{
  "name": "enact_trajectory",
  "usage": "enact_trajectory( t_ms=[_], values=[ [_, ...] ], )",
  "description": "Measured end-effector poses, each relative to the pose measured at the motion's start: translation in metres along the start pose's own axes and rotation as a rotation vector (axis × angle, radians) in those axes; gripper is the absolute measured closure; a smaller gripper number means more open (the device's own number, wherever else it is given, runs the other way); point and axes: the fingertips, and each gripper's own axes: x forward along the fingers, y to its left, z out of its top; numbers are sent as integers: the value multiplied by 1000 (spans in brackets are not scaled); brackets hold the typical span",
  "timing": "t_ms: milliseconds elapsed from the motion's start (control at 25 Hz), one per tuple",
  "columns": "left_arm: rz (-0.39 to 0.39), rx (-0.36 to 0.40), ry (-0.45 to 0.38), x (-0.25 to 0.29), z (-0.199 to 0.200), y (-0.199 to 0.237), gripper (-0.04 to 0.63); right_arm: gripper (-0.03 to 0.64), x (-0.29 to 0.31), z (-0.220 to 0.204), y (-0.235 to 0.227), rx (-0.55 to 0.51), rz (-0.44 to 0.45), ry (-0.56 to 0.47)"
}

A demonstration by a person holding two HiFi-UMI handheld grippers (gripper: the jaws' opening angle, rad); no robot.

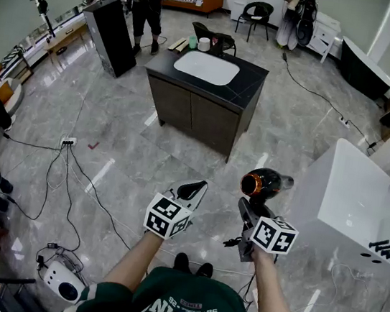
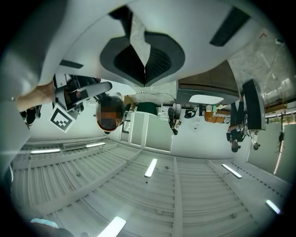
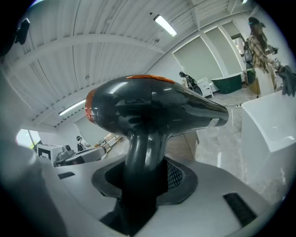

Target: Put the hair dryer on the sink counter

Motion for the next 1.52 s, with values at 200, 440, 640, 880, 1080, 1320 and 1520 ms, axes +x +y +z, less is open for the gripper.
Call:
enact_trajectory(
  t_ms=[200,440,640,880,1080,1320,1520],
  values=[
    [-2,2,9,-3,-2,-2,583,434,-3,-2,2,13,9,-24],
    [0,-2,13,-5,-4,1,583,434,-1,-11,6,34,32,2],
    [2,-3,10,-3,-3,-5,583,434,-4,-14,7,27,40,17],
    [3,-1,8,1,-1,-11,583,434,-9,-12,2,10,33,24],
    [10,15,1,8,1,-19,583,434,-14,-12,-5,6,39,28],
    [11,8,6,17,2,-35,583,434,-26,-13,-15,-5,49,33],
    [14,19,14,26,0,-50,583,434,-36,-21,-30,-5,53,49]
  ],
)
